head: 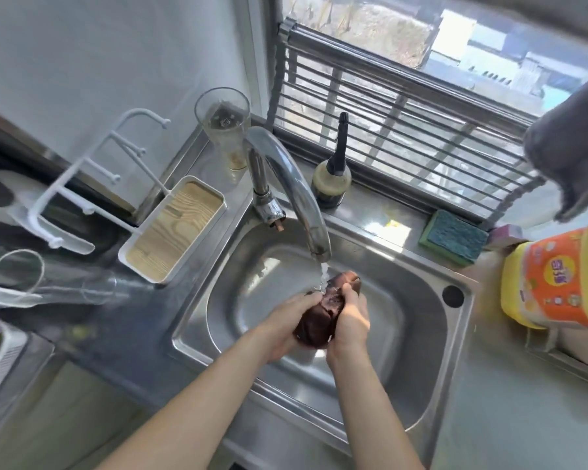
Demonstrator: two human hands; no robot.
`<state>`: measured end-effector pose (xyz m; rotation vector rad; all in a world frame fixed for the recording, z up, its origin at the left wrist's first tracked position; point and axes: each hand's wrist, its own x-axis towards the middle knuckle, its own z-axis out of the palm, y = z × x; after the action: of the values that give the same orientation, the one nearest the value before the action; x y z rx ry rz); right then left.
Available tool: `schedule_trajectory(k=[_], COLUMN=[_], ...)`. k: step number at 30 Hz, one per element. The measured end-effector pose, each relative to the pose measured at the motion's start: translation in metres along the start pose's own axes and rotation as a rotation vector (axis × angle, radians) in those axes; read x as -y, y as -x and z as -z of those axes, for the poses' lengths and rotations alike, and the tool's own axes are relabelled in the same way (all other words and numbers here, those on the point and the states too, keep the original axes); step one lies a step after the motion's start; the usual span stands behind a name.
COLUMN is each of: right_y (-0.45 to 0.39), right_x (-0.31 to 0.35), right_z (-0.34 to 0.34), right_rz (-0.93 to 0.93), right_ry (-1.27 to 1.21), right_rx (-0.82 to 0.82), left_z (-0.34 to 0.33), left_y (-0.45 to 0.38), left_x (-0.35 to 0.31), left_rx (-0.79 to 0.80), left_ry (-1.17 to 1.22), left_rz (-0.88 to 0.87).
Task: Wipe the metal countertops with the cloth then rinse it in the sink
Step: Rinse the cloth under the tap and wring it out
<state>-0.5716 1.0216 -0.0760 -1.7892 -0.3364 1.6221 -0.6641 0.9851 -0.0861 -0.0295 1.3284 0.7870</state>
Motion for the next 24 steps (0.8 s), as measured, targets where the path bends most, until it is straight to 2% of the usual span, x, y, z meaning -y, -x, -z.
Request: schedule_trajectory(k=[3,8,11,13,17,19,22,24], right_y=[0.000,-0.007,-0.014,-0.015,-0.018,-0.016,-0.018,-0.020], right_x=[0.000,0.000,0.002,0.007,0.006,0.003,0.004,0.006], right_z=[0.005,0.003,-0.002,-0.005,-0.010,-0.010,0.001,0.007], right_rz=[0.025,0.043,0.069,0.025,-0.166,-0.221,-0.286,-0.294], right_ry=[0.173,0.395,0.439,0.394,0.222,0.106,-0.008,0.035], right_rx=[0.069,0.284,0.240,0.195,0.175,0.219,0.340,0.379], left_z=[0.006,0.018,0.020,0.019,0.006,-0.001,-0.006,-0.004], left_y=[-0.014,-0.016,-0.016,-0.021,-0.030,-0.028,-0.026,-0.026], left_x=[0.007,-0.004,-0.012,-0.017,-0.022,-0.022,-0.025,-0.030], left_rx=[-0.239,-0.608,-0.701,-0.653,-0.360,-0.224,-0.091,-0.095], left_ry=[-0.155,-0.472,-0.498,-0.408,0.038,0.126,0.178,0.241], left_rz=[-0.188,-0.406,-0.480,-0.418,-0.107,0.007,0.060,0.034])
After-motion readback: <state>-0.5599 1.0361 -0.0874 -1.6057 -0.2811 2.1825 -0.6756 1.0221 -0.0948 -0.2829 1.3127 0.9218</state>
